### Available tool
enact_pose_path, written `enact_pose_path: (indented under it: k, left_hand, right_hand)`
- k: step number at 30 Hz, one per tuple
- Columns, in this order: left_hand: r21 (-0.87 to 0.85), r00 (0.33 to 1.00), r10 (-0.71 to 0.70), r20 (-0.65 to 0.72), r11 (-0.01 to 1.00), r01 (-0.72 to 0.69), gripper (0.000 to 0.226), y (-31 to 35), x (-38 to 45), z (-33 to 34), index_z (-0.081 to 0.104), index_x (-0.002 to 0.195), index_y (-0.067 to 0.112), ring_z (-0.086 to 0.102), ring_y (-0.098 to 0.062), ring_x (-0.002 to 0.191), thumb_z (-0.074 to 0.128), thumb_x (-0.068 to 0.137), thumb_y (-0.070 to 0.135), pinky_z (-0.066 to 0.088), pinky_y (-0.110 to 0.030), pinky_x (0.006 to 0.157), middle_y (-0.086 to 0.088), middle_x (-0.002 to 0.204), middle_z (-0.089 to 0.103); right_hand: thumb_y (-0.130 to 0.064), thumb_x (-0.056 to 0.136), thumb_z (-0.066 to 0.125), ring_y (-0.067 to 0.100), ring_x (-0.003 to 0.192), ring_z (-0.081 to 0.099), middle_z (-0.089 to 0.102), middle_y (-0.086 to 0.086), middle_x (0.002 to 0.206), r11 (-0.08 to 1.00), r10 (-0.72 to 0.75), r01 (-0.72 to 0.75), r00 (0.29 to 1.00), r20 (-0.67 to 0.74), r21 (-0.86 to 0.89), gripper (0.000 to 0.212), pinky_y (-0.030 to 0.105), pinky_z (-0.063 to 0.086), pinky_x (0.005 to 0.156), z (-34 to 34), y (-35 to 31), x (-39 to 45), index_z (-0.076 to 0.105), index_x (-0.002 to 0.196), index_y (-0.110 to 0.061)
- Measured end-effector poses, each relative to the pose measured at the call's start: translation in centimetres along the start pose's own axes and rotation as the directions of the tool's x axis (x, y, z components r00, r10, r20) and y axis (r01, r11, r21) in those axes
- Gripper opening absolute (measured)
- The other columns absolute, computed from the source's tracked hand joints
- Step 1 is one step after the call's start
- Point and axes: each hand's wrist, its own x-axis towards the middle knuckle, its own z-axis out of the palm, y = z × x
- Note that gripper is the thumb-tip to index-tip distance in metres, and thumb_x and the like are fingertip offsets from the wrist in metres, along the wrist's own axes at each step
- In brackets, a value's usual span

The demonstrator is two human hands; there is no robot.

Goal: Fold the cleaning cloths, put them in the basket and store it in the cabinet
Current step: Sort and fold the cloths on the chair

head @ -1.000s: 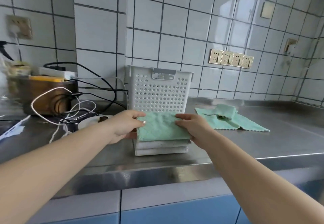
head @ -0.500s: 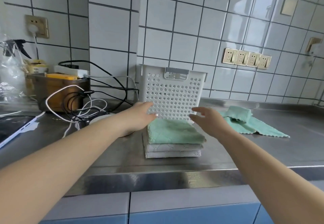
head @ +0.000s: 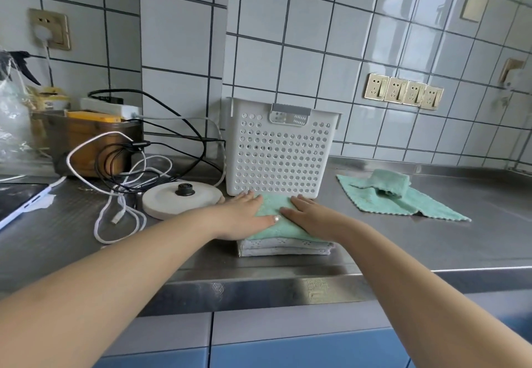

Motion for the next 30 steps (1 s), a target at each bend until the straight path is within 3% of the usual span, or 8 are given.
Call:
enact_pose_path:
  k: [3,7,11,15,20,22,25,30]
  left_hand:
    - [-0.022,1.0,-0.013,-0.017,1.0,0.012,0.079,0.1,-0.2,-0.1,-0.002,0.15,0.021,-0.006,-0.016,0.146,0.024,0.09,0.065,-0.001,-0.045,0.119,-0.001,0.158,-0.008]
    - [-0.205,0.98,0.035,-0.197,0.976,-0.076,0.068,1.1,-1.2,-1.7,0.024,0.148,0.022,0.028,-0.017,0.14,0.047,0.091,0.051,0.024,-0.031,0.114,0.001,0.154,0.028]
    - [-0.376,0.908,0.067,-0.415,0.896,-0.238,0.037,2.8,-3.1,-3.1,0.055,0.125,0.03,0.058,-0.009,0.105,0.054,0.09,0.041,0.043,-0.025,0.086,0.011,0.117,0.06]
    - [-0.533,0.889,0.154,-0.431,0.751,-0.389,0.01,6.0,-5.3,-2.5,0.062,0.097,0.033,0.067,-0.008,0.079,0.057,0.09,0.037,0.045,-0.022,0.068,0.01,0.098,0.068]
    - [-0.611,0.862,0.359,-0.358,0.608,-0.507,0.011,13.0,-7.5,2.8,0.065,0.097,0.027,0.068,-0.008,0.075,0.057,0.09,0.031,0.051,-0.028,0.076,0.004,0.093,0.071]
    - [-0.663,0.848,0.448,-0.283,0.547,-0.511,0.012,16.5,-8.3,5.9,0.065,0.099,0.022,0.067,-0.006,0.071,0.057,0.091,0.028,0.051,-0.024,0.07,0.001,0.093,0.072]
    - [-0.728,0.8,0.58,-0.154,0.481,-0.489,0.009,21.2,-9.5,10.6,0.064,0.098,0.021,0.064,0.0,0.065,0.058,0.092,0.023,0.045,-0.01,0.058,0.001,0.093,0.071]
    - [-0.763,0.665,0.743,0.074,0.472,-0.442,0.013,28.5,-11.9,18.2,0.064,0.101,0.022,0.069,-0.011,0.08,0.057,0.092,0.027,0.05,-0.021,0.071,0.002,0.096,0.071]
  right_hand:
    - [-0.064,0.091,0.027,0.023,0.144,0.016,0.015,0.002,0.158,0.997,0.071,-0.072,0.997,-0.039,-0.032,0.074,0.045,0.016,0.117,-0.1,-0.5,-0.2,0.019,0.149,-0.019]
    - [-0.052,0.092,0.044,0.021,0.125,0.048,0.048,-0.001,0.141,0.994,0.052,-0.012,0.924,-0.38,0.107,0.053,0.035,0.039,0.103,-1.3,-1.9,-1.9,0.043,0.137,-0.023]
    - [-0.04,0.093,0.052,0.011,0.117,0.054,0.059,-0.006,0.128,0.949,0.079,0.104,0.835,-0.545,0.297,0.033,0.023,0.039,0.09,-2.0,-1.7,-5.6,0.058,0.122,-0.026]
    - [-0.034,0.092,0.055,0.004,0.112,0.055,0.064,-0.01,0.117,0.896,0.13,0.168,0.786,-0.605,0.41,0.02,0.023,0.04,0.094,-1.9,-0.2,-11.4,0.063,0.11,-0.03]
    - [-0.03,0.091,0.057,-0.012,0.083,0.057,0.065,-0.021,0.098,0.867,0.302,0.055,0.733,-0.609,0.496,0.013,0.009,0.042,0.071,0.2,3.3,-22.0,0.061,0.094,-0.042]
    - [-0.03,0.092,0.057,-0.005,0.076,0.058,0.065,-0.021,0.095,0.849,0.407,-0.048,0.696,-0.592,0.527,0.011,0.01,0.043,0.06,1.1,5.1,-26.6,0.062,0.096,-0.039]
    - [-0.026,0.093,0.056,-0.005,0.084,0.059,0.065,-0.016,0.099,0.818,0.518,-0.173,0.636,-0.572,0.548,0.015,0.001,0.041,0.066,2.4,7.6,-33.1,0.065,0.105,-0.028]
    - [-0.024,0.094,0.054,-0.01,0.084,0.058,0.065,-0.02,0.097,0.669,0.736,-0.368,0.449,-0.507,0.645,0.014,0.013,0.045,0.077,6.2,12.5,-43.8,0.065,0.1,-0.03]
